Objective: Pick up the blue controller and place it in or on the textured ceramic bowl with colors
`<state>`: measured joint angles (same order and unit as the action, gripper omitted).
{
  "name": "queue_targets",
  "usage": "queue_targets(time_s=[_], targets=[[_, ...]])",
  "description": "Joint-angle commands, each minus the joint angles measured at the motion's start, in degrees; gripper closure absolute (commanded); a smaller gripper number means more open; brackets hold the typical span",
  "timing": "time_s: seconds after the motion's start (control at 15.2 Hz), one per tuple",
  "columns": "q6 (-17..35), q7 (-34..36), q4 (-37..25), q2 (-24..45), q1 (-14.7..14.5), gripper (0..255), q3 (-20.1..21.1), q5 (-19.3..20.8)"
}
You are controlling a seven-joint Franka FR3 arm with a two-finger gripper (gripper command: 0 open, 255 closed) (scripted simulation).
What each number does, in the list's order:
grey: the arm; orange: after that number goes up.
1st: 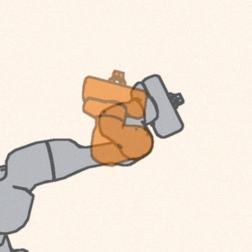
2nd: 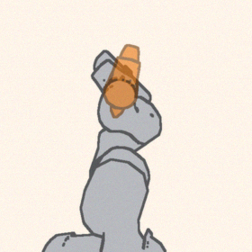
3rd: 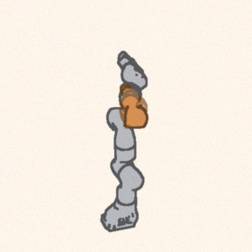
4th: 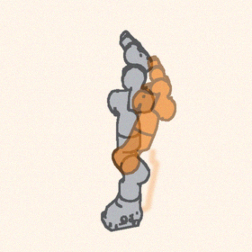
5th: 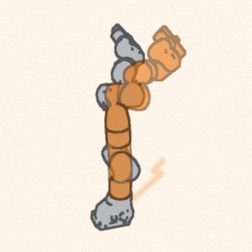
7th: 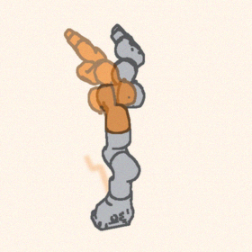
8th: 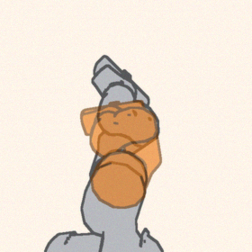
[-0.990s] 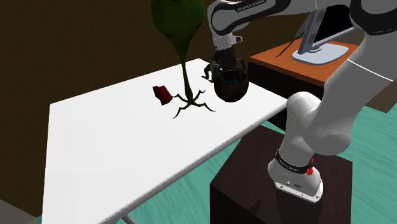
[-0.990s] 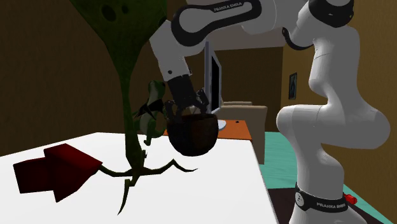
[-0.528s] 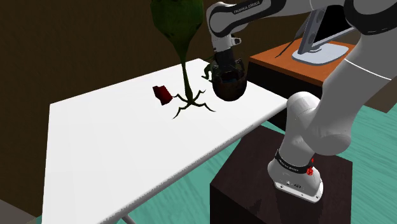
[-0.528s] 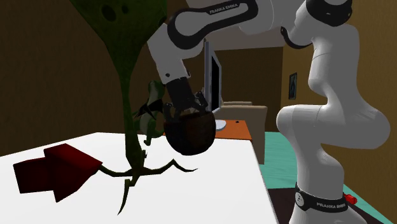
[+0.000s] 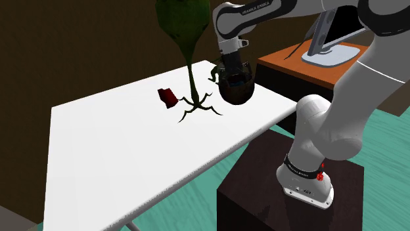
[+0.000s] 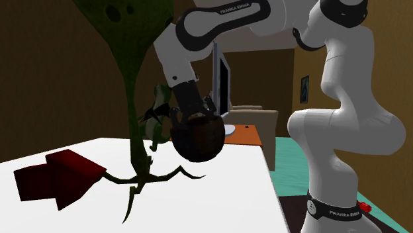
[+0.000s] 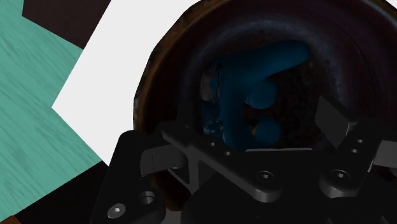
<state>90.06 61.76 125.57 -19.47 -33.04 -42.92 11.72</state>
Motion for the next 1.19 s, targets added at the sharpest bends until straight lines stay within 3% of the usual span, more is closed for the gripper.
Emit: queue_targets(time_s=[0.0, 0.2, 0.26, 0.46, 0.53, 1.12], targets=[[-2.5, 0.1, 2.8, 1.4, -0.2, 255, -0.4, -0.2], [-2.0, 1.4, 5.8, -1.5, 0.7, 255, 0.6, 1.2], [-1.8, -0.3, 3.6, 1.0, 0.3, 255, -0.9, 0.5], [-2.5, 0.1, 4.9, -1.2, 1.1, 255, -0.3, 1.6], [-2.4, -0.7, 2.9, 1.2, 0.2, 255, -0.9, 0.3], [-9.6, -0.1, -2.6, -0.6, 0.3, 255, 0.9, 0.2]])
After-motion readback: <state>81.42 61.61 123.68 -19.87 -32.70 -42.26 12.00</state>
